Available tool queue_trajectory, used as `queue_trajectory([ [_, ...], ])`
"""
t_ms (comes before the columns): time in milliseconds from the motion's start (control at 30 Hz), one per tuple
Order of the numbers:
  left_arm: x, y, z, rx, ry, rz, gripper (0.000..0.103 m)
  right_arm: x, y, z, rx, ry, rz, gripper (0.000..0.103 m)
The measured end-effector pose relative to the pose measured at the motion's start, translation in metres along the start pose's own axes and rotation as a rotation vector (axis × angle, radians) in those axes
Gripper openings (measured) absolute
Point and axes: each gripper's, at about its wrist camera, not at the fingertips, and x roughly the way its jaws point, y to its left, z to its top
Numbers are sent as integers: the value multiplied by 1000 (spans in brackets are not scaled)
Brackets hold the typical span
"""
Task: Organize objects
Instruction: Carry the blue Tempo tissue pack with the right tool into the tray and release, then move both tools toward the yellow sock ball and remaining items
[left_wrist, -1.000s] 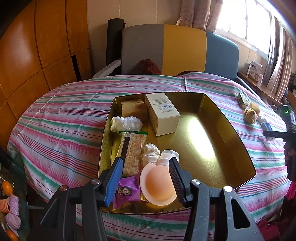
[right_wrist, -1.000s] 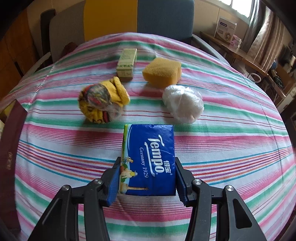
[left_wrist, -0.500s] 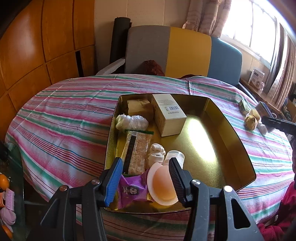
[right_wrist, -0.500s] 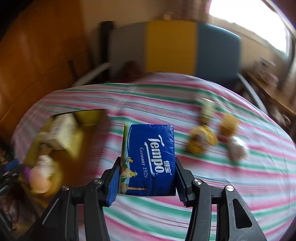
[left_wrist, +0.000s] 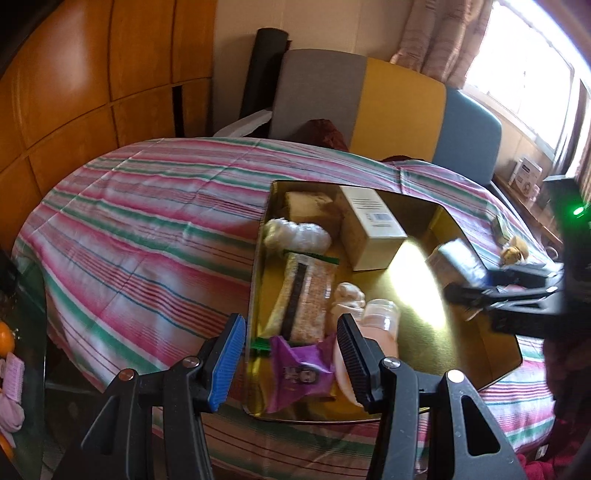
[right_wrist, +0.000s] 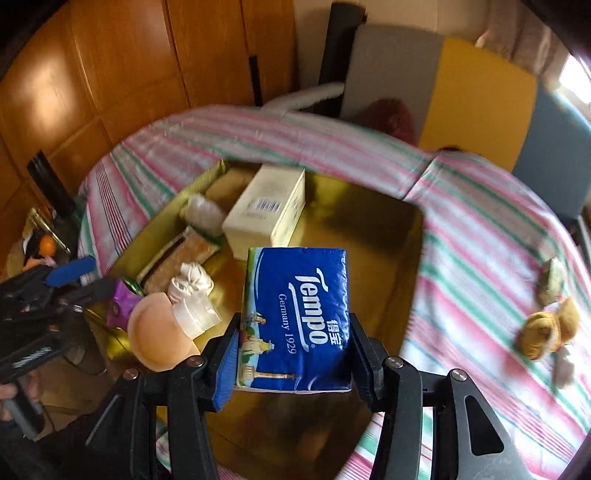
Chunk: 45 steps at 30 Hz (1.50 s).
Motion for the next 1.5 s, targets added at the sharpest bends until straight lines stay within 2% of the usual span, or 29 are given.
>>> queue_trajectory([
  [100, 3, 9, -2, -24, 10, 9, 52, 30, 7, 4, 16, 56, 15, 52],
  [333, 7, 11, -4, -30, 21, 3, 52, 58, 19, 7, 45, 74, 87, 54],
  [400, 7, 11, -4, -28, 22, 3, 52, 58, 18, 7, 57, 68, 100, 55],
  [733, -4, 2, 4, 3, -12, 18, 52, 16, 1, 5, 118, -28, 117, 77],
  [833, -8, -5, 6, 26, -23, 15, 52, -1, -10, 3, 136, -66, 100, 82],
  [933, -12, -13, 8, 50, -30, 9, 52, -20, -28, -2, 161, -97, 69, 83],
  [1033, -14, -23, 10, 79, -36, 2, 52, -36, -51, -10, 198, -118, 36, 91],
  [1200, -15, -41, 13, 127, -41, -13, 52, -56, -96, -27, 277, -130, -35, 95],
  [1500, -15, -85, 20, 240, -42, -57, 52, -85, -187, -65, 414, -127, -194, 95],
])
